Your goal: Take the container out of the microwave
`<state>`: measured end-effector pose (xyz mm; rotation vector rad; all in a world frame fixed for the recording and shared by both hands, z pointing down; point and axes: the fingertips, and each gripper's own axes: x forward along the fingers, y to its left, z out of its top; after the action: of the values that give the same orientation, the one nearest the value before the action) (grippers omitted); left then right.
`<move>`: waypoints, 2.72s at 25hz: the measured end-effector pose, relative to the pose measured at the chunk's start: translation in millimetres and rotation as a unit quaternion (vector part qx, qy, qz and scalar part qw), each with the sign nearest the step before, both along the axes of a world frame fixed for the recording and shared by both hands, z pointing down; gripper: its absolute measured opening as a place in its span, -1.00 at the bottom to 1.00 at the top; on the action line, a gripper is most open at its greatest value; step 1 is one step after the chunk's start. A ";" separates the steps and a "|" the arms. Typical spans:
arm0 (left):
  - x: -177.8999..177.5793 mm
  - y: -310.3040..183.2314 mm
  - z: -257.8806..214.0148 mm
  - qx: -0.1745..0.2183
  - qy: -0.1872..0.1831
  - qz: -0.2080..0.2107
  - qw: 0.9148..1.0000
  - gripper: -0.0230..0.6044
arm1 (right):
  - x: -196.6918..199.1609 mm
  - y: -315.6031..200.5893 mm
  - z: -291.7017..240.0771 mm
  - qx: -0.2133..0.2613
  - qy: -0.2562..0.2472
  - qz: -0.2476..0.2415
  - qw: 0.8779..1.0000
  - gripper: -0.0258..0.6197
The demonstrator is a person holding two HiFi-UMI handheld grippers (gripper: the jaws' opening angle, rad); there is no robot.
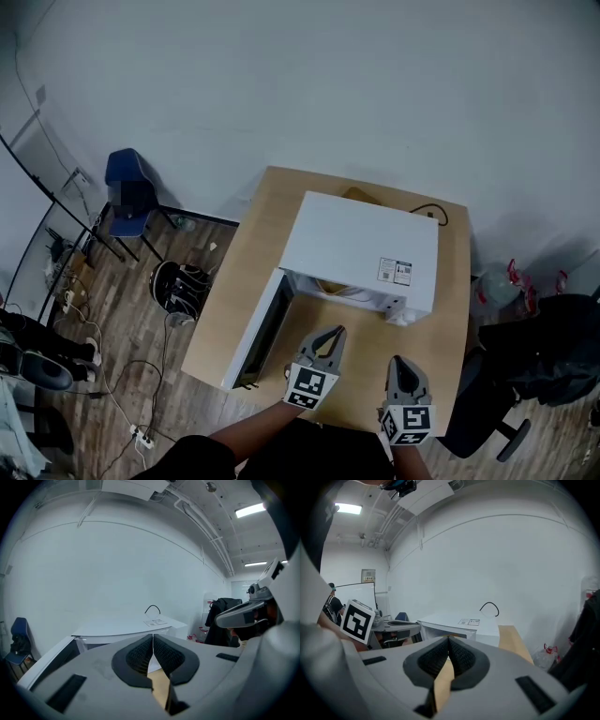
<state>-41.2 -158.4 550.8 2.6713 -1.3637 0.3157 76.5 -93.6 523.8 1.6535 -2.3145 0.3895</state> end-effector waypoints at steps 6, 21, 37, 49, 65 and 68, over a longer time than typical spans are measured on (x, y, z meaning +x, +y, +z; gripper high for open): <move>18.1 -41.5 34.5 -0.039 -0.021 0.013 0.999 -0.88 | 22.6 -20.4 18.6 -0.021 -0.006 0.007 1.000 -0.74; 44.9 -110.6 132.5 -0.083 -0.098 0.058 0.990 -0.45 | 78.0 -69.4 43.4 -0.048 -0.012 0.037 0.998 -0.74; 53.7 -165.1 184.3 -0.074 -0.207 0.076 0.973 -0.20 | 74.1 -73.2 59.5 -0.064 -0.033 0.051 0.996 -0.74; 56.8 -180.9 203.1 -0.071 -0.272 0.081 0.956 -0.19 | 62.6 -62.7 67.9 -0.078 -0.042 0.038 0.995 -0.74; 46.9 -179.2 206.0 -0.054 -0.294 0.088 0.950 -0.75 | 74.6 -56.8 67.6 -0.082 -0.062 0.060 0.993 -0.74; 47.9 -175.8 205.7 -0.054 -0.296 0.096 0.949 -0.76 | 73.0 -52.8 67.2 -0.081 -0.062 0.060 0.993 -0.74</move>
<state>6.8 -334.1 756.5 2.7261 -1.1470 1.2579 149.5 -146.4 591.0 1.7362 -2.2078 0.7065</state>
